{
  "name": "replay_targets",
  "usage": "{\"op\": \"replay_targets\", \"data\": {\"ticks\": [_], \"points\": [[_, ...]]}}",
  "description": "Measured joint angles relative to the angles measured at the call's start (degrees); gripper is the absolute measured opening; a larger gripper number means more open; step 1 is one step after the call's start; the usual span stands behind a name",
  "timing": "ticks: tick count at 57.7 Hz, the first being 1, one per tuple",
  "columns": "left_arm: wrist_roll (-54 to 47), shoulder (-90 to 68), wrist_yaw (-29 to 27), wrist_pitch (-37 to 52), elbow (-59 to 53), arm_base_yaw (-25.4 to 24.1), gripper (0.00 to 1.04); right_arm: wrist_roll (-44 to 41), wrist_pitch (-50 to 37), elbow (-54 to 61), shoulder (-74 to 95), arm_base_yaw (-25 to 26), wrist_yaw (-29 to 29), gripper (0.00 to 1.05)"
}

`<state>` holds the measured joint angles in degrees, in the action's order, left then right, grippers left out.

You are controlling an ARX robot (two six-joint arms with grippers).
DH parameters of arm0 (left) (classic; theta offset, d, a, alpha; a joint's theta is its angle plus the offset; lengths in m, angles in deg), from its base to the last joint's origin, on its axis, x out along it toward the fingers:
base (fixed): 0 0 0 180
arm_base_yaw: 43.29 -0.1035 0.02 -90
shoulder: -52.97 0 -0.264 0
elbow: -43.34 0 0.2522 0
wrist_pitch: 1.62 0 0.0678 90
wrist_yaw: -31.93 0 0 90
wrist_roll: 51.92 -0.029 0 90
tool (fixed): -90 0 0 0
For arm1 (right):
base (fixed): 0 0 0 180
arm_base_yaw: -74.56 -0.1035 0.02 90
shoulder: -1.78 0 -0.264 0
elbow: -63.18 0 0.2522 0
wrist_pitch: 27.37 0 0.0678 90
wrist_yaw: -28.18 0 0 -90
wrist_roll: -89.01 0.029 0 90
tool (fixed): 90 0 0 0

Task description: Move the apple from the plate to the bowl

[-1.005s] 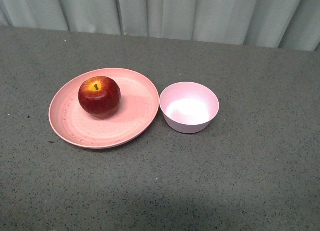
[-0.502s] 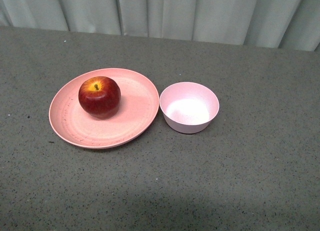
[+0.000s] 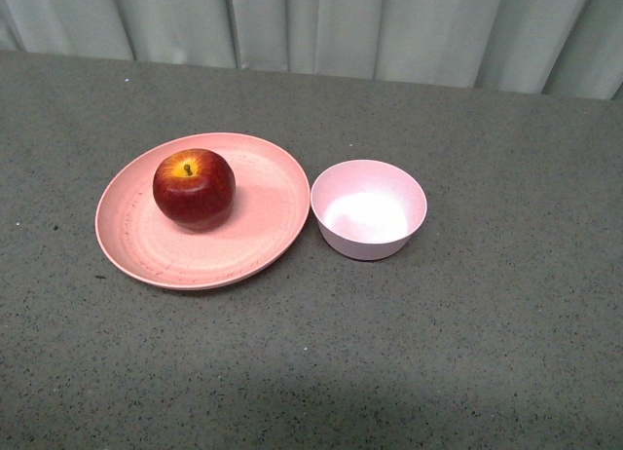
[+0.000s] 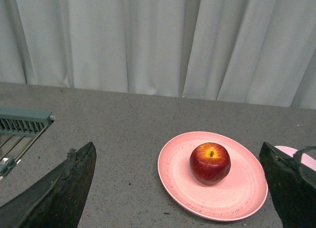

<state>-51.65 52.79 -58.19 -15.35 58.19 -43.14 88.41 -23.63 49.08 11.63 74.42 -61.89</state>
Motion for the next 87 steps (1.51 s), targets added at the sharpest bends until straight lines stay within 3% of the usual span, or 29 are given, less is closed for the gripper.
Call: {"op": "replay_targets", "data": {"ticks": [6, 22, 56, 67, 71, 74, 78, 87], "points": [[-0.02, -0.02, 0.00, 0.00, 0.00, 0.00, 0.98, 0.00, 9.18, -0.02, -7.17, 0.00, 0.09, 0.01], [-0.02, 0.00, 0.00, 0.00, 0.00, 0.00, 0.98, -0.04, 9.92, -0.02, -9.55, 0.00, 0.11, 0.02], [0.00, 0.00, 0.00, 0.00, 0.00, 0.00, 0.98, 0.02, 9.92, -0.02, -9.60, 0.00, 0.11, 0.97], [0.15, -0.20, -1.03, -0.20, 0.09, 0.22, 0.98, 0.04, 9.92, -0.02, -9.60, 0.00, 0.11, 0.95], [4.48, -7.45, -17.77, -6.69, 2.86, 4.81, 0.98, 0.04, 9.94, -0.02, -9.60, 0.00, 0.11, 0.95], [5.46, -12.59, -21.38, -4.39, 3.02, 5.14, 0.98, 0.04, 9.94, -0.02, -9.64, 0.02, 0.07, 0.95], [6.25, -19.10, -20.61, 1.62, 3.19, 4.87, 0.98, 0.04, 9.94, -0.02, -9.64, 0.04, 0.13, 0.95], [7.04, -40.50, -12.28, 20.22, 7.08, 3.43, 0.98, 0.04, 9.94, -0.02, -9.64, 0.04, 0.15, 0.95]]}}
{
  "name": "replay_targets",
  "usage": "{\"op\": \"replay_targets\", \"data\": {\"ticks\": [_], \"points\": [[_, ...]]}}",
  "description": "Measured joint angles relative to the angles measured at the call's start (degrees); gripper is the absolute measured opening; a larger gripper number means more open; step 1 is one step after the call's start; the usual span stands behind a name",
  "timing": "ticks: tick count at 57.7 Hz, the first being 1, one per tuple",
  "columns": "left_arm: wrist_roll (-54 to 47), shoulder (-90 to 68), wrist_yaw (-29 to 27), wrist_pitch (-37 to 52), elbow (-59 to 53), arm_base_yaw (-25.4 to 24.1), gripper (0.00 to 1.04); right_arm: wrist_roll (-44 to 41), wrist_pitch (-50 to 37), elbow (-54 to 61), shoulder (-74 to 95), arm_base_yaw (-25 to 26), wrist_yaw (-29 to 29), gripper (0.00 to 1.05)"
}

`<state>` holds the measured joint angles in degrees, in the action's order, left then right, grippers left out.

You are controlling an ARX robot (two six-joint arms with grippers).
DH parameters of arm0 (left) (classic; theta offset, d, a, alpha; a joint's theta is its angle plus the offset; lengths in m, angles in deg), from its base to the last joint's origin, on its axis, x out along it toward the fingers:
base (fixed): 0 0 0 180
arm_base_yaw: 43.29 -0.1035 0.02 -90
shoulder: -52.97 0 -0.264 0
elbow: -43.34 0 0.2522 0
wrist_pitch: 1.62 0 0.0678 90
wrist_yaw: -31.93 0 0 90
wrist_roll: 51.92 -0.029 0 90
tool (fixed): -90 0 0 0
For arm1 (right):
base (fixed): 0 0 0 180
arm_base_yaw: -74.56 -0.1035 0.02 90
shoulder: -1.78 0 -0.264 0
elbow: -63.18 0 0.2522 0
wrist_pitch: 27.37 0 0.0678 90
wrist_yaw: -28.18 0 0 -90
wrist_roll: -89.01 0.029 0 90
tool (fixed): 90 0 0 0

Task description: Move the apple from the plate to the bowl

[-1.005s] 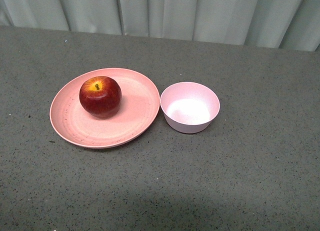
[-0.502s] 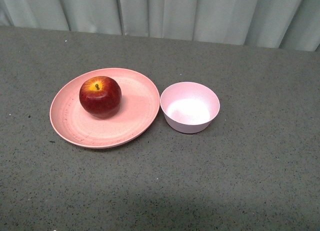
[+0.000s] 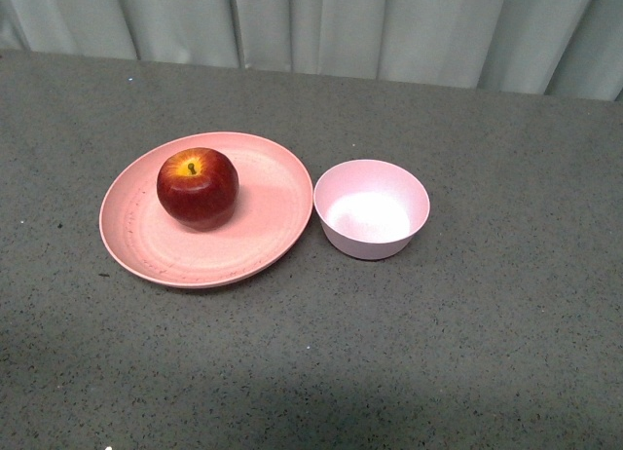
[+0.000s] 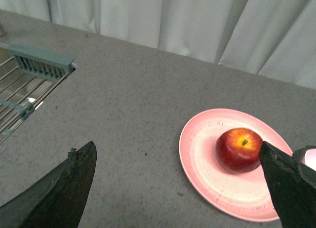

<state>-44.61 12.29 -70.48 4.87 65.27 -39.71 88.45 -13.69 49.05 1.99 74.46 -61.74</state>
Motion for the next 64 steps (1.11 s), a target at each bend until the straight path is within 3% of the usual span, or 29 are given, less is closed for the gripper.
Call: {"op": "replay_targets", "data": {"ticks": [9, 14, 20, 41, 64], "points": [[0.22, -19.80, 5.03, 11.45, 6.58, -1.40, 0.98, 0.00, 0.00, 0.00, 0.00, 0.00, 0.00, 0.95], [0.00, -28.96, 10.23, 10.03, 11.78, -1.51, 0.98, 0.00, 0.00, 0.00, 0.00, 0.00, 0.00, 0.95], [-0.33, -38.18, 12.28, 8.22, 17.66, -1.51, 0.98, 0.00, 0.00, 0.00, 0.00, 0.00, 0.00, 0.95], [-0.22, -60.70, 12.98, -0.39, 37.88, 0.66, 0.98, 0.00, 0.00, 0.00, 0.00, 0.00, 0.00, 0.95], [0.55, -68.39, 14.69, -4.04, 44.92, 3.69, 0.98, 0.00, 0.00, 0.00, 0.00, 0.00, 0.00, 0.95]]}}
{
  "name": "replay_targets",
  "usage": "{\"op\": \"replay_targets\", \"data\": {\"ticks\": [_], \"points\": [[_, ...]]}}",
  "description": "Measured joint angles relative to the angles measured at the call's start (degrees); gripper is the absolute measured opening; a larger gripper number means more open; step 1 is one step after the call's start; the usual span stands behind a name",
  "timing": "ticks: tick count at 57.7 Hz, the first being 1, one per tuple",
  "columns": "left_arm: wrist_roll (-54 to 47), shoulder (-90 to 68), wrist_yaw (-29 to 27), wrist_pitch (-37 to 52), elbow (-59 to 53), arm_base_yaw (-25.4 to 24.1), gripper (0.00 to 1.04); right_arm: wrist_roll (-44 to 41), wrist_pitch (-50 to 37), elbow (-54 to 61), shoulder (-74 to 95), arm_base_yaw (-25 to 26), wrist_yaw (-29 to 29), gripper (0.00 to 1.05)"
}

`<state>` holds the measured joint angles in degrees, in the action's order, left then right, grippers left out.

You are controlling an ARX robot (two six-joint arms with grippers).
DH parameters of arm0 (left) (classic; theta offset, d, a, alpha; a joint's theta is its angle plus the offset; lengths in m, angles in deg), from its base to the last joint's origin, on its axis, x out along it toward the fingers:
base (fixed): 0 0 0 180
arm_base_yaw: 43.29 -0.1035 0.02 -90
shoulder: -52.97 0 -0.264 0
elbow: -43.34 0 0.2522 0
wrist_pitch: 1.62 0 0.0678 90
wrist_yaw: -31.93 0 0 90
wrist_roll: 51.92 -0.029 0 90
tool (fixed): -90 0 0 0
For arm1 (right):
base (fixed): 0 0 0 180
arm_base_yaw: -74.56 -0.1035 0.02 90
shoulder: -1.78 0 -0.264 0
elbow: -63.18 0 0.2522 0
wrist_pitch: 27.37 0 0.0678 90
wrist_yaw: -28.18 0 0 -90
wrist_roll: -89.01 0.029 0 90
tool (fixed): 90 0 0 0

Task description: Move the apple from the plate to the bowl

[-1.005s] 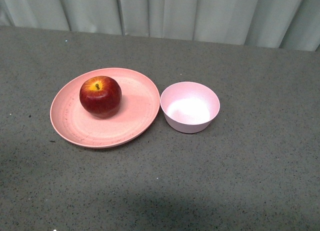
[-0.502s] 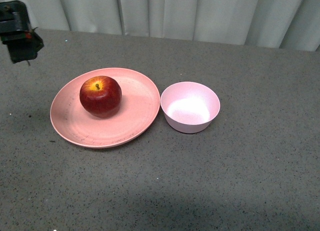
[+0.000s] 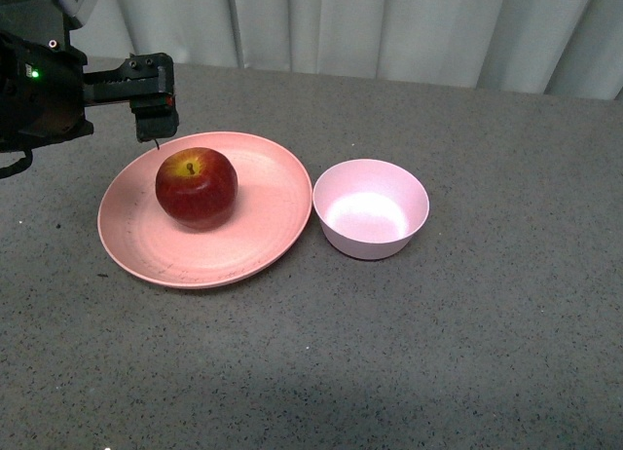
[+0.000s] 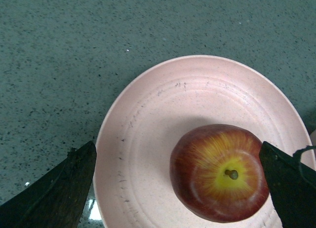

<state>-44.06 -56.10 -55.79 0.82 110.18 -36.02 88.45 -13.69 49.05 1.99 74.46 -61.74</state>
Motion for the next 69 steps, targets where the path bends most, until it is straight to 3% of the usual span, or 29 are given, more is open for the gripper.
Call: {"op": "replay_targets", "data": {"ticks": [21, 56, 69], "points": [[0.26, -3.85, 1.31, -1.29, 2.01, 3.67, 0.98, 0.00, 0.00, 0.00, 0.00, 0.00, 0.00, 0.95], [0.39, -8.41, 0.72, -2.82, 4.37, 4.92, 0.98, 0.00, 0.00, 0.00, 0.00, 0.00, 0.00, 0.95], [0.26, -8.44, 0.52, -2.84, 4.37, 5.25, 0.74, 0.00, 0.00, 0.00, 0.00, 0.00, 0.00, 0.95]]}}
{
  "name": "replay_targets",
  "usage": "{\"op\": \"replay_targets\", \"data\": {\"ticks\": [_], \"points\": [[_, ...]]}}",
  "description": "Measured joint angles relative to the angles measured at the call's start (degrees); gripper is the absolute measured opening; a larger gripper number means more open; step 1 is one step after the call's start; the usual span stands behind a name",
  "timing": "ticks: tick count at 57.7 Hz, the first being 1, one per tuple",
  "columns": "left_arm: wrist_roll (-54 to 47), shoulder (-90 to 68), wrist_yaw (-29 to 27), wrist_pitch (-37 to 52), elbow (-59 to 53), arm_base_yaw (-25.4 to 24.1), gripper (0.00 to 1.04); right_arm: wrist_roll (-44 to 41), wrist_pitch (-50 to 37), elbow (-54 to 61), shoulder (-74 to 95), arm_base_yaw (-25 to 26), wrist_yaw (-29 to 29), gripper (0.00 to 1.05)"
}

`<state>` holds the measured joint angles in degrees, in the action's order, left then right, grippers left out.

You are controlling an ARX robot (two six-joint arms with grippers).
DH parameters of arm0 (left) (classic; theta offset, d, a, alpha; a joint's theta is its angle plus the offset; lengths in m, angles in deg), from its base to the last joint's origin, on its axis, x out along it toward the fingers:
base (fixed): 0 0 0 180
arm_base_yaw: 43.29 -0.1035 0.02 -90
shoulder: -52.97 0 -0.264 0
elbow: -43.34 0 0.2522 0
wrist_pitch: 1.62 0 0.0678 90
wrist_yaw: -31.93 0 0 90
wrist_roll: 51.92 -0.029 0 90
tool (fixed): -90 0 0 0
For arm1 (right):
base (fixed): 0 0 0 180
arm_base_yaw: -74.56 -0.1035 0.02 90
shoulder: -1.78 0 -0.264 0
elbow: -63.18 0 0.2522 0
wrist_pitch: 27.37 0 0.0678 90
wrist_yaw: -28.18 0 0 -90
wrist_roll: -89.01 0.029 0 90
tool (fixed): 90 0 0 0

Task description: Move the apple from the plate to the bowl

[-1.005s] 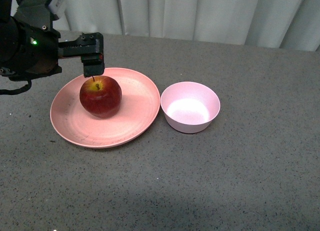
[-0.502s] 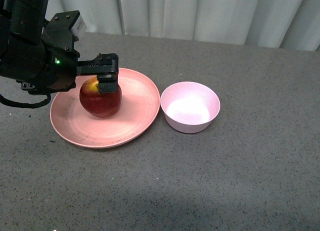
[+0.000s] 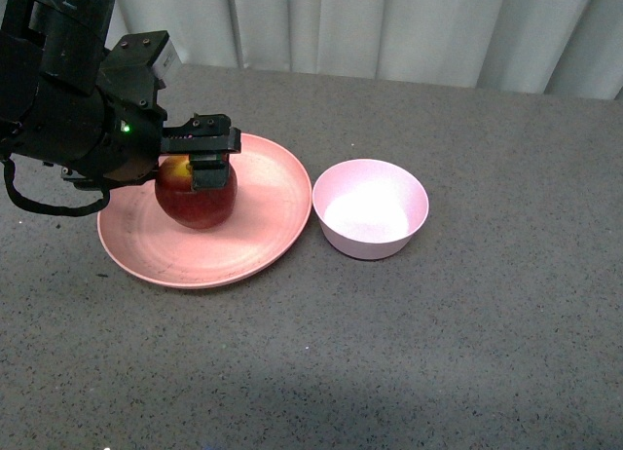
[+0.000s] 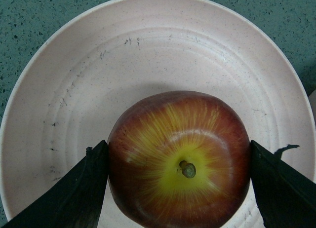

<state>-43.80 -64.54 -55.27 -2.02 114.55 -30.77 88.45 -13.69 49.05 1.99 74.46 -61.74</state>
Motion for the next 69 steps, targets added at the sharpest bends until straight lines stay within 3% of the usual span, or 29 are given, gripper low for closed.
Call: {"op": "replay_targets", "data": {"ticks": [12, 43, 69], "points": [[-0.11, 0.72, 0.04, 0.02, -0.04, 1.86, 0.73, 0.00, 0.00, 0.00, 0.00, 0.00, 0.00, 0.95], [0.98, -0.48, 0.79, -1.51, 11.19, 16.81, 0.73, 0.00, 0.00, 0.00, 0.00, 0.00, 0.00, 0.95], [1.16, -8.46, -0.46, -2.32, 15.02, 19.08, 0.73, 0.00, 0.00, 0.00, 0.00, 0.00, 0.00, 0.95]]}}
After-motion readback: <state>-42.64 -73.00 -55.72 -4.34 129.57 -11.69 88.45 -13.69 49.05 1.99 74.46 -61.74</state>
